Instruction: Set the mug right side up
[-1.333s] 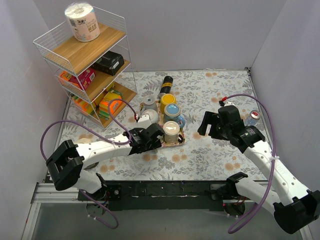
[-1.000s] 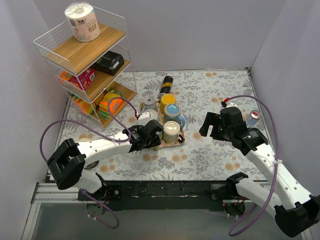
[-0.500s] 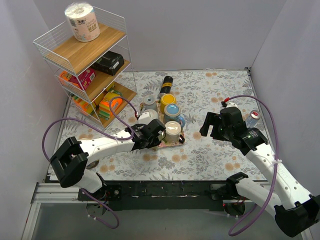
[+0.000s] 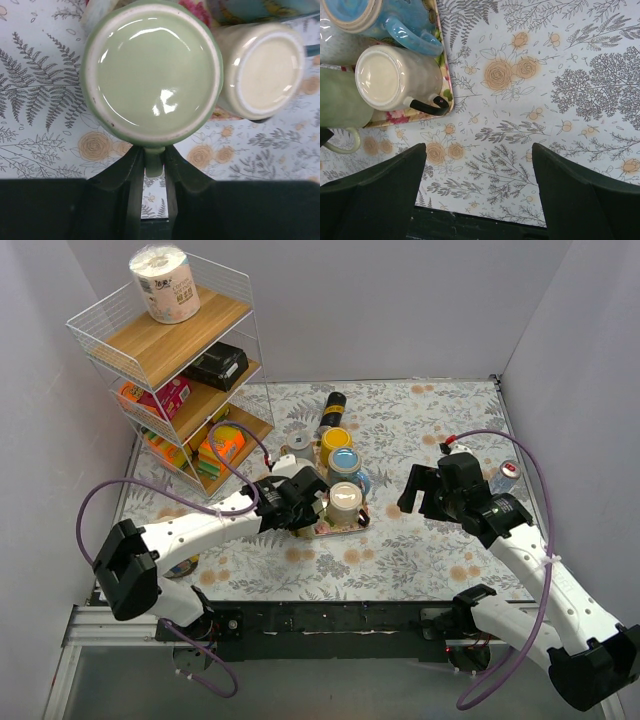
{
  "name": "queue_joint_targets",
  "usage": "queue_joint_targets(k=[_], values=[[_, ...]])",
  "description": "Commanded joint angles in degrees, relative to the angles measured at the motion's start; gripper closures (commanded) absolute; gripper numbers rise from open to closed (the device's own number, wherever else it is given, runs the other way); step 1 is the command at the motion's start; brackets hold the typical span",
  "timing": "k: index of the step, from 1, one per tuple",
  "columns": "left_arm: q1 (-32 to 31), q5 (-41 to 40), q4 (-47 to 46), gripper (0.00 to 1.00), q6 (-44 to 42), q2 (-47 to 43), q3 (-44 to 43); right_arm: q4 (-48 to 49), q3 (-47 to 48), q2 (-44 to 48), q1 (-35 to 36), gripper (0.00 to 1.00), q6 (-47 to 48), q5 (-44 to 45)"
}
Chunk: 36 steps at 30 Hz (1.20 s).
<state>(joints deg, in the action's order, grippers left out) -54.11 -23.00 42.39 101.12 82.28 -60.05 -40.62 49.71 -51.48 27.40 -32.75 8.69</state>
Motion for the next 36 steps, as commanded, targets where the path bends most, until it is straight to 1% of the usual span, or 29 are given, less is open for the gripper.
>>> queue_joint_targets(k=[1,3,5,6,9,12,14,15,16,18,19,21,22,26,29,31,33,36], values=[[0.4,0.7,0.2,1.00,-0.7,-7.0,-7.5,0.5,2.9,-0.1,0.1,0.05,1.2,-2.4],[0.5,2.6,-1.0,1.00,-2.2,-8.0,-10.7,1.9,3.5,0.6,0.1,0.02,1.7,-5.6],[0.4,5.0,-2.4,1.00,-2.6,-8.3,-13.1,2.8,4.0,1.6,0.1,0.01,1.7,-7.8],[0.4,5.3,-2.9,1.00,-2.7,-8.5,-14.9,3.9,4.4,1.8,0.1,0.01,1.7,-10.5],[0.4,7.0,-5.8,1.00,-2.2,-9.6,-17.0,6.2,6.4,2.4,0.1,0.02,1.6,-15.3],[0.5,8.3,-8.9,1.00,-1.4,-10.7,-18.5,9.0,9.0,2.7,0.1,0.01,1.6,-20.4],[0.5,9.2,-12.4,1.00,-0.9,-11.5,-18.6,10.6,10.7,3.0,0.1,0.01,1.5,-22.7],[0.6,10.3,-13.9,1.00,-0.9,-11.8,-18.5,12.7,11.3,3.1,0.1,0.01,1.0,-25.2],[0.7,11.2,-17.4,1.00,-0.9,-12.4,-18.1,13.9,11.7,3.2,0.1,0.01,0.7,-26.5],[1.0,12.9,-20.9,1.00,-0.9,-13.0,-17.7,16.8,12.9,3.4,0.1,0.02,-1.2,-28.9],[1.1,13.2,-24.5,1.00,-0.8,-13.3,-17.6,17.6,13.1,3.3,0.1,0.02,-5.0,-29.7],[1.3,13.2,-27.5,1.00,-0.1,-13.2,-18.3,20.5,13.0,2.7,0.1,0.03,-8.9,-33.5],[1.3,13.3,-30.6,1.00,-0.1,-12.3,-18.8,20.9,13.2,2.4,0.1,0.04,-10.9,-34.4],[1.3,15.1,-34.9,1.00,-1.5,-8.6,-25.0,23.4,14.6,1.7,0.1,0.05,-12.7,-34.3],[1.3,17.6,-38.8,1.00,-2.4,-7.0,-26.1,29.1,15.9,1.5,0.1,0.05,-15.3,-35.6],[1.3,18.7,-41.2,1.00,-2.6,-6.6,-26.9,30.6,16.6,1.6,0.1,0.06,-16.3,-34.5],[1.3,20.3,-43.9,1.00,-2.6,-6.4,-26.6,33.5,16.4,2.5,0.1,0.07,-18.0,-33.0],[1.3,22.0,-48.3,1.00,-2.5,-6.8,-25.4,39.4,16.1,3.3,0.0,0.07,-20.5,-33.1]])
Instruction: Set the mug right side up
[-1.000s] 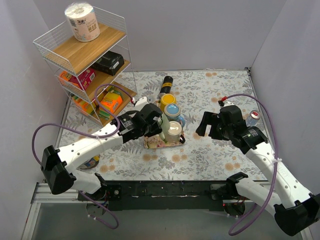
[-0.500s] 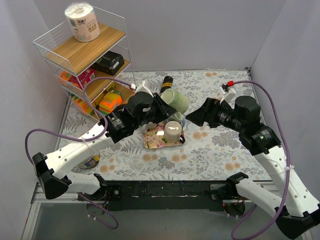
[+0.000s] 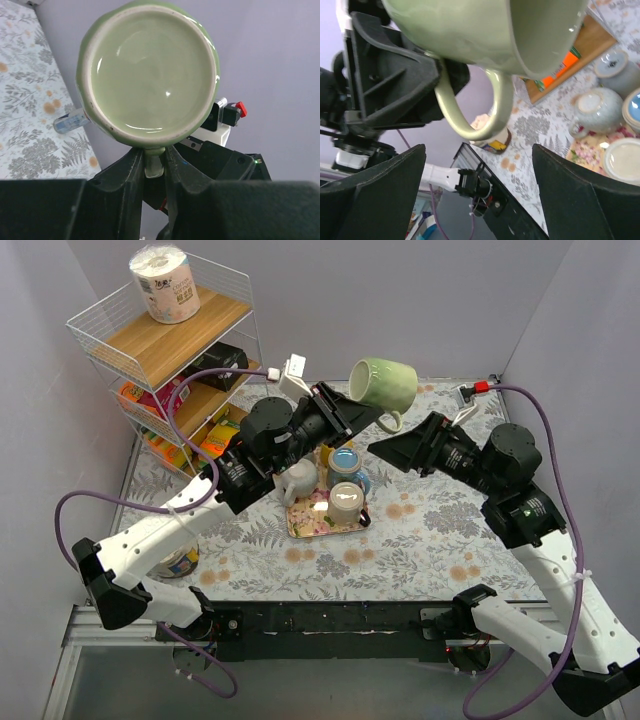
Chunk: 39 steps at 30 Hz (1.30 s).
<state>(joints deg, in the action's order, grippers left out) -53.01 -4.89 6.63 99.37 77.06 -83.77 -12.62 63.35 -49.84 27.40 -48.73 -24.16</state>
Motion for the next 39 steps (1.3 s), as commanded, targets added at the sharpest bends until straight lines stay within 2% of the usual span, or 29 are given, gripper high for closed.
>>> queue_joint_targets(k=[1,2,4,11,16,23,31,34,35,38,39], values=[[0.2,4.2,-14.0,1.00,-0.8,-1.7,-1.4,12.1,2.6,1.9,-0.1,0.07,-4.9,-0.6],[0.2,4.4,-14.5,1.00,-0.8,-1.8,-1.3,15.6,2.9,1.8,0.0,0.07,-5.3,-1.0],[0.2,4.4,-15.6,1.00,-1.0,-2.3,-0.7,16.7,3.6,1.7,0.0,0.07,-6.2,-1.2],[0.2,6.5,-19.0,1.00,-1.0,-3.7,0.6,20.7,4.6,3.3,-0.1,0.24,-6.5,2.6],[0.2,7.3,-22.0,1.00,1.3,-4.6,2.8,22.5,4.3,3.4,-0.1,0.32,-6.6,5.1],[0.5,8.7,-25.3,1.00,3.0,-6.2,5.4,26.1,3.5,3.0,-0.2,0.33,-6.9,7.3],[0.7,12.1,-30.3,1.00,5.4,-6.2,8.1,28.7,5.2,1.1,-0.3,0.49,-8.8,6.4],[0.7,13.1,-31.0,1.00,6.0,-5.8,8.9,28.5,5.6,0.8,-0.4,0.62,-8.8,6.3],[0.7,13.3,-31.0,1.00,6.1,-5.5,9.1,27.9,5.7,0.5,-0.4,0.74,-8.8,6.2],[0.7,13.2,-30.5,1.00,6.0,-5.5,9.6,25.6,6.5,0.1,-0.5,0.99,-8.1,6.4],[0.8,13.0,-30.0,1.00,5.8,-5.6,9.6,25.0,6.7,0.1,-0.5,0.99,-8.0,6.6]])
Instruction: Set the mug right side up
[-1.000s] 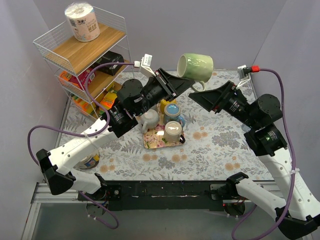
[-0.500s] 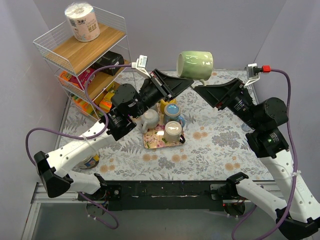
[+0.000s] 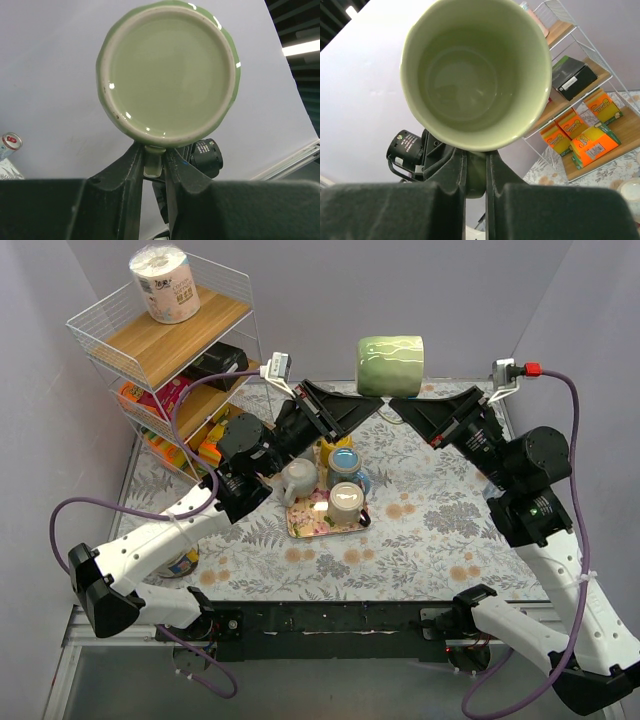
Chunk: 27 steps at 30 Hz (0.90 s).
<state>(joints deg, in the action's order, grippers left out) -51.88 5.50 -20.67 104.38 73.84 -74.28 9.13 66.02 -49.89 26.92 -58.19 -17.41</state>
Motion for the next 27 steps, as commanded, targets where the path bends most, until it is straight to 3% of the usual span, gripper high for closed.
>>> queue_joint_targets(k=[1,2,3,5,6,9,19,27], values=[[-0.2,2.2,-1.3,0.99,0.5,-2.4,0.0,2.7,4.2,0.1,0.0,0.99,1.9,0.2],[-0.2,1.6,-0.9,0.94,0.0,-2.6,0.0,2.0,4.2,0.2,0.0,0.99,2.1,0.4],[-0.2,1.2,-0.3,0.68,-0.4,-3.0,0.0,1.8,4.2,0.4,-0.1,0.99,2.8,1.0],[-0.1,0.1,1.6,0.56,-1.8,-3.4,0.1,0.0,5.0,0.4,0.0,0.99,3.5,1.8],[-0.1,-0.8,1.9,0.28,-2.2,-3.7,0.2,-0.8,5.3,0.3,0.0,0.99,4.4,2.5],[-0.1,-4.8,7.1,0.02,-3.8,-4.8,0.6,-3.9,7.5,-0.4,0.0,0.99,6.9,4.8],[0.0,-26.3,34.4,0.02,-7.7,-11.3,3.4,-24.0,16.2,-11.0,-0.2,0.99,26.5,24.7],[0.0,-31.2,42.5,0.02,-10.1,-14.3,6.0,-18.8,13.0,-22.1,-1.9,0.99,41.7,35.5]])
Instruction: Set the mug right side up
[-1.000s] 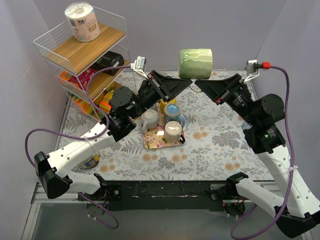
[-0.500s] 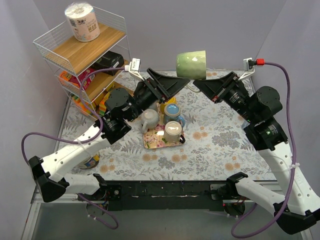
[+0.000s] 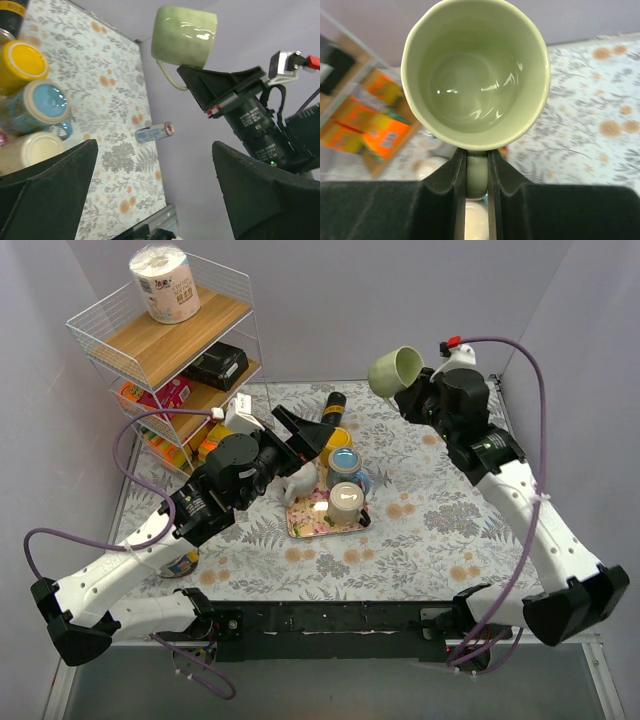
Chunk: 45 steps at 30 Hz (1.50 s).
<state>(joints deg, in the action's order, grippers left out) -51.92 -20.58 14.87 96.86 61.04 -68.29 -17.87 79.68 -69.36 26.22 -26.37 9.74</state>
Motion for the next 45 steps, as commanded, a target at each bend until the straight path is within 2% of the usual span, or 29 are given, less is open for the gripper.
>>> queue_joint_targets(k=[1,9,17,25,30,34,40,45], values=[[0.1,-5.3,9.0,0.02,-2.7,-1.0,-0.2,10.3,-1.4,-4.8,-1.6,0.99,10.2,8.6],[0.2,-7.5,21.0,0.02,-5.8,1.9,-2.4,19.7,-2.3,-18.1,-4.2,0.99,14.2,9.9],[0.2,-8.4,22.9,0.02,-7.1,1.2,-0.5,29.5,-0.9,-32.9,-6.0,0.99,14.9,8.5],[0.4,-8.5,26.9,0.02,-8.1,1.7,-1.2,25.4,8.9,-45.8,-6.0,0.99,13.8,12.8],[0.5,-8.9,29.1,0.02,-8.6,2.2,-2.1,23.2,13.2,-49.8,-6.0,0.99,14.1,13.7],[0.7,-9.2,30.0,0.02,-8.5,2.4,-2.5,16.2,19.0,-53.8,-6.1,0.99,14.1,14.8],[0.7,-9.6,30.7,0.02,-7.7,2.2,-2.4,10.8,24.8,-56.2,-5.9,0.99,15.3,16.9],[0.8,-9.5,30.4,0.02,-6.9,2.4,-1.9,8.9,26.6,-56.7,-5.9,0.90,16.6,16.8]])
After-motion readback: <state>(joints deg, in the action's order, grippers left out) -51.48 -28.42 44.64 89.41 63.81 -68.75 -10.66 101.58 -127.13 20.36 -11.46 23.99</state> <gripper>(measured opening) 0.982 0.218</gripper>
